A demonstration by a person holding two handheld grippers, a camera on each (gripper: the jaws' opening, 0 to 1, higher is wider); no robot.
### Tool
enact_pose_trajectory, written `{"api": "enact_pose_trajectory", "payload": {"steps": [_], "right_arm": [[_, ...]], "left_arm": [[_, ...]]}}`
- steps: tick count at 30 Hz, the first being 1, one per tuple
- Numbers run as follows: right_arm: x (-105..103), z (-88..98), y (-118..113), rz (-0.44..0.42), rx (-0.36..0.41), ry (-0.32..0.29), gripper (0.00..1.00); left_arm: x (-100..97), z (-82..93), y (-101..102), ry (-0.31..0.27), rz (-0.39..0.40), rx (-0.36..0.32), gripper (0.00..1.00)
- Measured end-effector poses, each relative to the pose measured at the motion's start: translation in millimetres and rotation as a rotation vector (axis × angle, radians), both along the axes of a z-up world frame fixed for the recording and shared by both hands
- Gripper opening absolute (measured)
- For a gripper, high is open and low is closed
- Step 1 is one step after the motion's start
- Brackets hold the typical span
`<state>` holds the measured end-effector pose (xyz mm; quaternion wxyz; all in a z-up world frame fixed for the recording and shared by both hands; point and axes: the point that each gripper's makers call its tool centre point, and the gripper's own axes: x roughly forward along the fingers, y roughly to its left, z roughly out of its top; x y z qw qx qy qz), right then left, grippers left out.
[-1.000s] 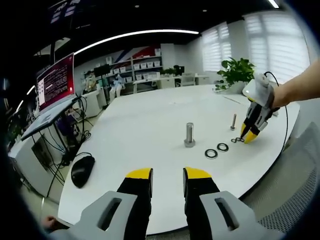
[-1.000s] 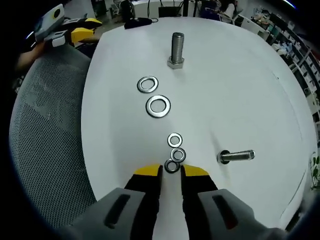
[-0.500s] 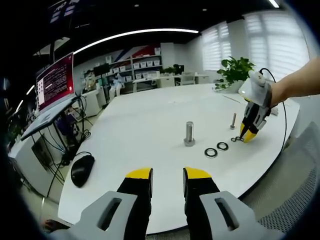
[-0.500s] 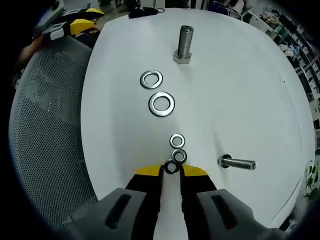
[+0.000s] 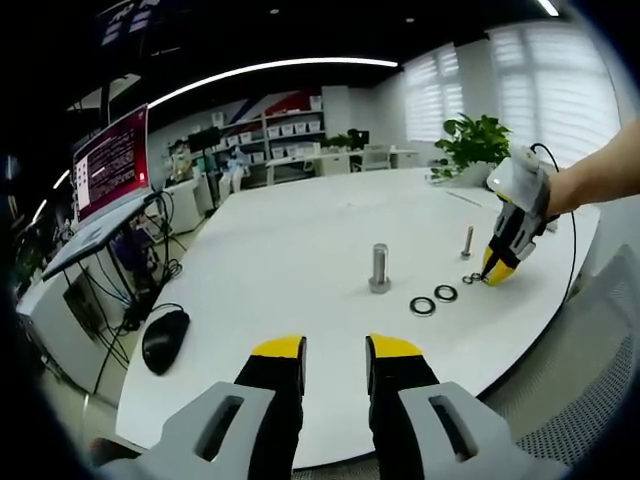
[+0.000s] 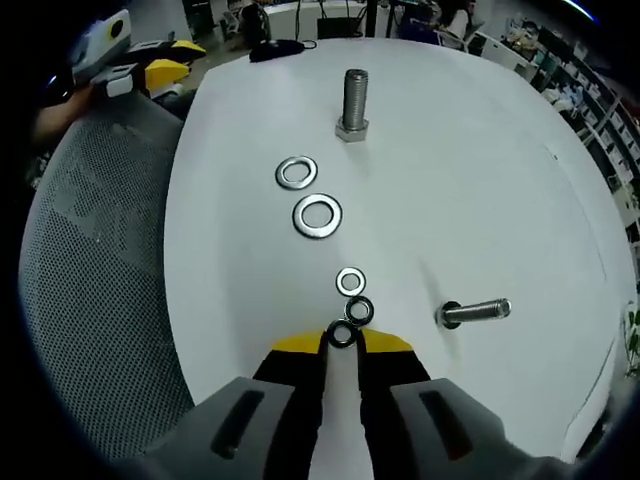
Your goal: Place the washer onto the threaded stud by aligning its center hole with the stud, sliding it down to the base, and recovering from edge contact or off-axis alignment until the washer reaches the visible bottom stop.
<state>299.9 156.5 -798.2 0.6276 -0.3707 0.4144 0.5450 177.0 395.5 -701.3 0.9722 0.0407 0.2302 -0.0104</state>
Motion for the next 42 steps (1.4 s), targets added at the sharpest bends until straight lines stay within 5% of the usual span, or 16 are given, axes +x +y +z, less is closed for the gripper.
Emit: {"api": "enact_pose_trajectory", "payload": {"steps": [23, 42], "right_arm": [[14, 33.7, -14, -0.127, 0.037, 0.002, 0.14], [49, 67.3, -10, -0.164, 0.067, -0.113, 0.14]], "left_arm": [[0.1, -0.2, 2, 0.0, 0.004, 0.0, 0.21], [-0.1, 0.2, 2, 0.0, 0.007, -0.001, 0.21]]}}
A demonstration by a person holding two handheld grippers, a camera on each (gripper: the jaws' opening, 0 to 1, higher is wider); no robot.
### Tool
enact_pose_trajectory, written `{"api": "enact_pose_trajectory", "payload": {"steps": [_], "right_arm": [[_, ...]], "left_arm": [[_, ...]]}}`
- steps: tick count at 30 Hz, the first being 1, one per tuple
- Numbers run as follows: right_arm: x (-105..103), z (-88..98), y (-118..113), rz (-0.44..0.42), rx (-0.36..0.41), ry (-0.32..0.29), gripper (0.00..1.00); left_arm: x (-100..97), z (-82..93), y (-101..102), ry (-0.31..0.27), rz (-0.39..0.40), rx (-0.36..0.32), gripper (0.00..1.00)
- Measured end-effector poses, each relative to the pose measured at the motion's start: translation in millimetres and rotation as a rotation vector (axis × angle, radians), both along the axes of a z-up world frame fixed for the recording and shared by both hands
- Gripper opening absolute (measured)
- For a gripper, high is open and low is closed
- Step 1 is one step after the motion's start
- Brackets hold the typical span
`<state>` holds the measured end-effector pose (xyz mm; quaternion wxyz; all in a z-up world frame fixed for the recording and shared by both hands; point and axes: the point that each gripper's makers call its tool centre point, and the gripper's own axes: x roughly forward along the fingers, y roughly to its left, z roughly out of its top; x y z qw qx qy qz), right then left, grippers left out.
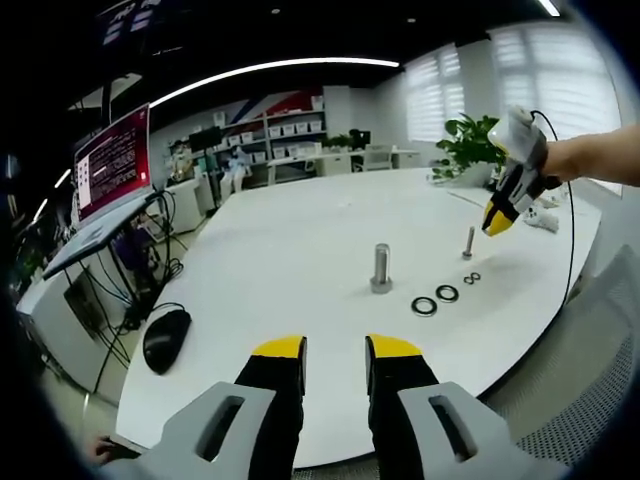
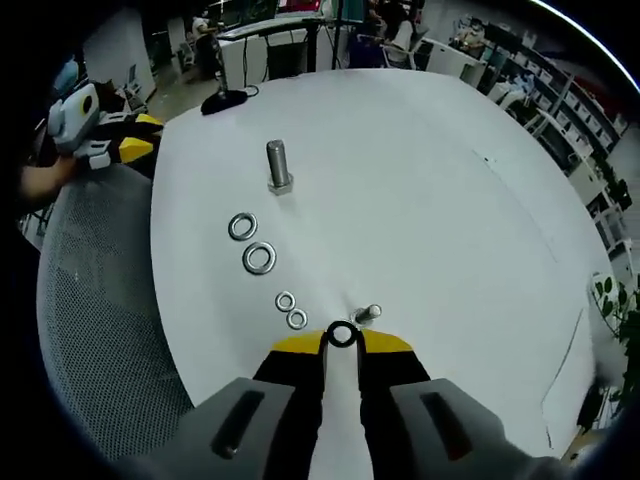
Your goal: Place the washer onto the threaded stud by aligning its center hole with the stud, sliding it down to the base, and recovering from edge contact or off-axis alignment until the washer reaches the visible bottom stop.
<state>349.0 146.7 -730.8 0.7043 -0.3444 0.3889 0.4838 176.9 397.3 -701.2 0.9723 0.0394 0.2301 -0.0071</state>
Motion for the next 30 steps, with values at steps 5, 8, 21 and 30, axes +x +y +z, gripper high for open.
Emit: {"api": "enact_pose_trajectory", "payload": {"steps": [5, 8, 21, 30], "right_arm": [[7, 1.6, 3, -0.002, -0.001, -0.026, 0.14], [11, 1.2, 4, 0.002, -0.01, -0.043, 0.14], [26, -4.5, 6, 0.0, -0.06, -0.058, 0.14], [26, -12.8, 6, -0.007, -0.078, -0.023, 0.14]], "left_arm": [[0.1, 0.1, 0, -0.001, 0.001, 0.001, 0.21], [0.1, 0.0, 0, 0.0, 0.001, 0.002, 0.21], [-0.3, -1.4, 1, 0.005, 0.003, 0.004, 0.2], [-0.4, -1.6, 2, 0.006, 0.006, 0.003, 0.19]]}}
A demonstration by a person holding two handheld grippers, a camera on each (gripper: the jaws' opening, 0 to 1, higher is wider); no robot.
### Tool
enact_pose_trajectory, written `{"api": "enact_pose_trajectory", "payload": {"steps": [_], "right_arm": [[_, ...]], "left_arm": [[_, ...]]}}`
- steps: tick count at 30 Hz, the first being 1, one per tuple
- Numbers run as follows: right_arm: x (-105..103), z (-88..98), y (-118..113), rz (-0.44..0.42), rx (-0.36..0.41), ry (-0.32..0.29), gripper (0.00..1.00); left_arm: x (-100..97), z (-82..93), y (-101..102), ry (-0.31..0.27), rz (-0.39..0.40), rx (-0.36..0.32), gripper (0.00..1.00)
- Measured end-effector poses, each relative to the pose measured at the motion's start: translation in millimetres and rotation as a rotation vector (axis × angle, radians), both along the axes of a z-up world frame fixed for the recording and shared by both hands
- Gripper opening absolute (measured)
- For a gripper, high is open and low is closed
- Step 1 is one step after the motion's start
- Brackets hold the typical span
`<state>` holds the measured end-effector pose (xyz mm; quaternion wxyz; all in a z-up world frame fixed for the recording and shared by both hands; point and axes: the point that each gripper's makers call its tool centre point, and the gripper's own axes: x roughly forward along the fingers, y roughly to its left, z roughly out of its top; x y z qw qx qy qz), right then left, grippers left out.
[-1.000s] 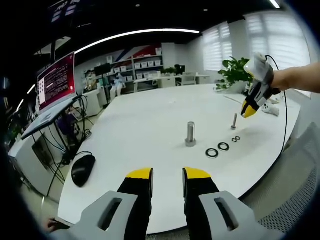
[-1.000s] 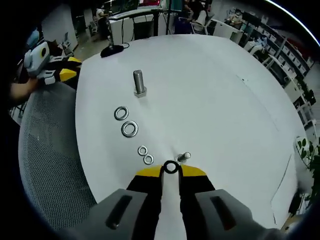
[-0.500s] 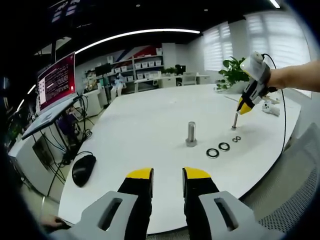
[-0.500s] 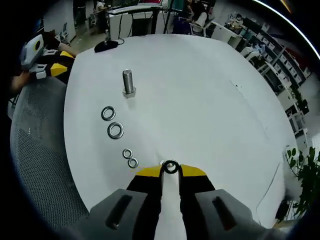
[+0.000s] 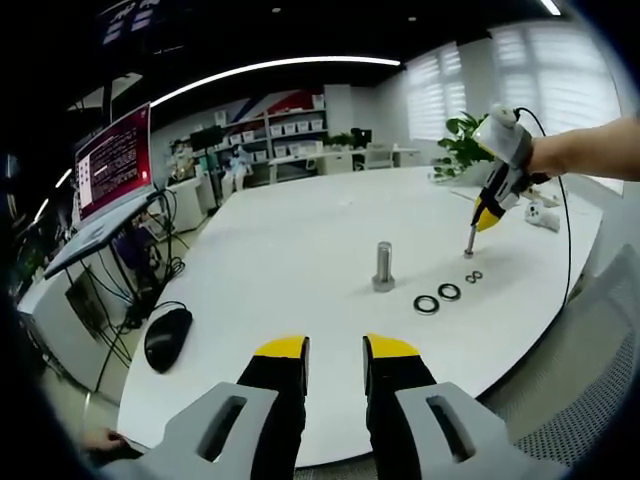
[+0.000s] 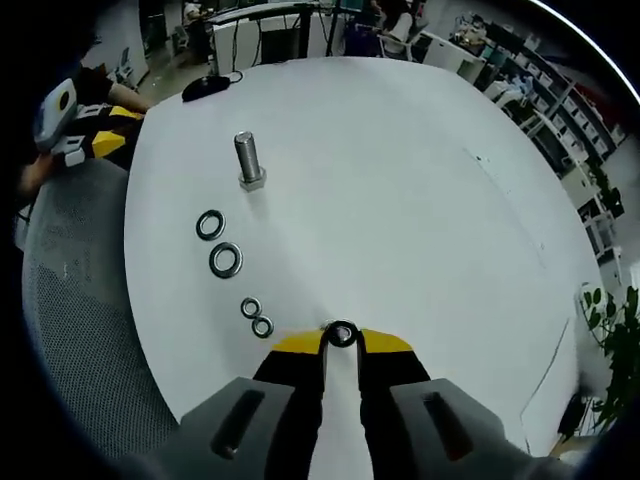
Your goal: Place the washer onto the threaded stud by aligning its center hole with the stud, sliding it down to the base, and recovering from edge contact or off-axis alignment until the washer reaches the visible bottom stop.
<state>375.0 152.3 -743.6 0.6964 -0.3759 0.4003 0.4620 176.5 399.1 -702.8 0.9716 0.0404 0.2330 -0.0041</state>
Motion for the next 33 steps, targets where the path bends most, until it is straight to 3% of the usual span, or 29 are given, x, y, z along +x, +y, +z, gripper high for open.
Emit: {"api": "enact_pose_trajectory", "payload": {"steps": [27, 31, 33], "right_arm": [[-4, -39.1, -3, 0.01, -0.053, 0.056, 0.14], [-5, -45.4, -9, 0.116, -0.115, 0.026, 0.14], [-8, -47.0, -9, 0.105, -0.109, 0.033, 0.18]], "left_arm": [[-0.4, -0.9, 1, 0.009, 0.005, -0.002, 0.18], [-0.3, -1.1, 1, 0.009, 0.004, 0.001, 0.16], [-0.2, -0.6, 1, 0.006, 0.005, 0.001, 0.16]]}}
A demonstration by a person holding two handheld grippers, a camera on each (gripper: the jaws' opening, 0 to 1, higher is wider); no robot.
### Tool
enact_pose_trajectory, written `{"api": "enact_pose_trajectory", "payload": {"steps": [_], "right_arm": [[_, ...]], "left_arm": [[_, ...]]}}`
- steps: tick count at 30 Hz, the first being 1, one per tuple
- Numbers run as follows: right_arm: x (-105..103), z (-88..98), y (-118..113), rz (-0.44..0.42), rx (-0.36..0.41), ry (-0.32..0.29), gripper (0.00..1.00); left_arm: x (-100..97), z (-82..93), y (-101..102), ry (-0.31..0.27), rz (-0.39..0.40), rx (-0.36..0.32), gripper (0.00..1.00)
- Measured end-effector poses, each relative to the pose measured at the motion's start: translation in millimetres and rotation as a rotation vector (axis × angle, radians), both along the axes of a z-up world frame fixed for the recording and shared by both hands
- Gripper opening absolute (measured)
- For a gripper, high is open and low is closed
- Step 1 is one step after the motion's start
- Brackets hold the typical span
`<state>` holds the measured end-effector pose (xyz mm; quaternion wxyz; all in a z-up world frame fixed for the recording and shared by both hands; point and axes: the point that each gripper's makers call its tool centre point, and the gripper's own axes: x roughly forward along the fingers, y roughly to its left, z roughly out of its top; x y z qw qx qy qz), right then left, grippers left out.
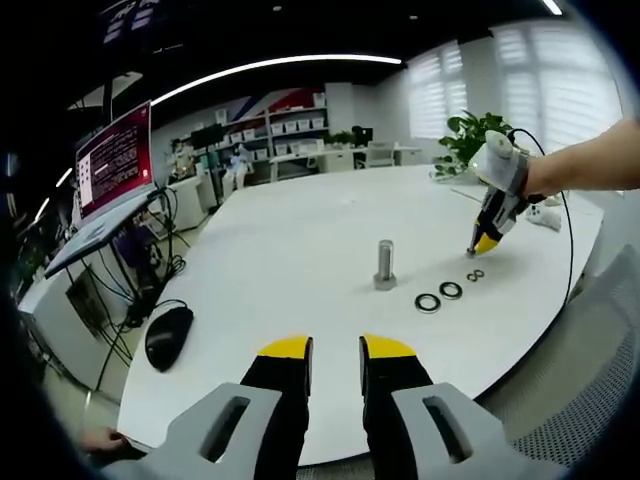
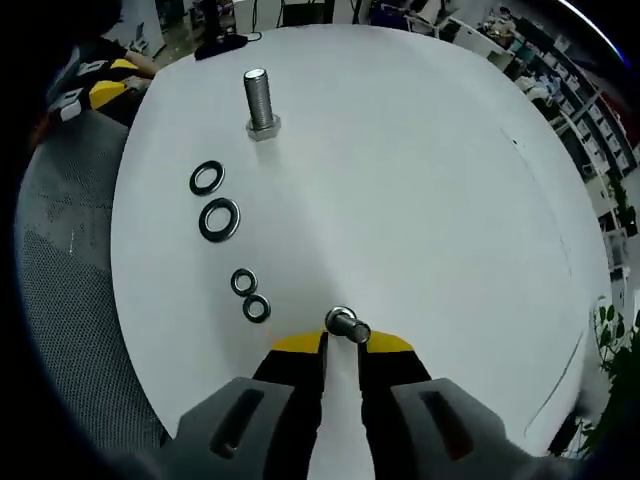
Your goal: Place the washer onto the threaded stud by aligning its center hole with the stud, sliding it down to the base, and recovering from edge contact or off-axis alignment until the washer reaches the visible bottom stop.
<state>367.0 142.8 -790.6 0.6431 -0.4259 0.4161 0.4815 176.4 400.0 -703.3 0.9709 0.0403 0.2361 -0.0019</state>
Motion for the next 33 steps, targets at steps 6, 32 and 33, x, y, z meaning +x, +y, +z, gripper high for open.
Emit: {"api": "enact_pose_trajectory", "payload": {"steps": [6, 32, 33], "right_arm": [[-4, 3.4, -4, -0.044, 0.026, 0.009, 0.24], [-57, -1.0, 15, -0.023, 0.09, 0.136, 0.25], [-57, -2.6, 16, -0.012, 0.081, 0.137, 0.25]], "left_arm": [[0.0, 0.0, 0, 0.0, -0.001, 0.002, 0.16], [-0.8, -0.1, 0, 0.0, 0.0, -0.005, 0.16], [-0.7, -0.2, 0, 0.0, -0.001, -0.005, 0.16]]}}
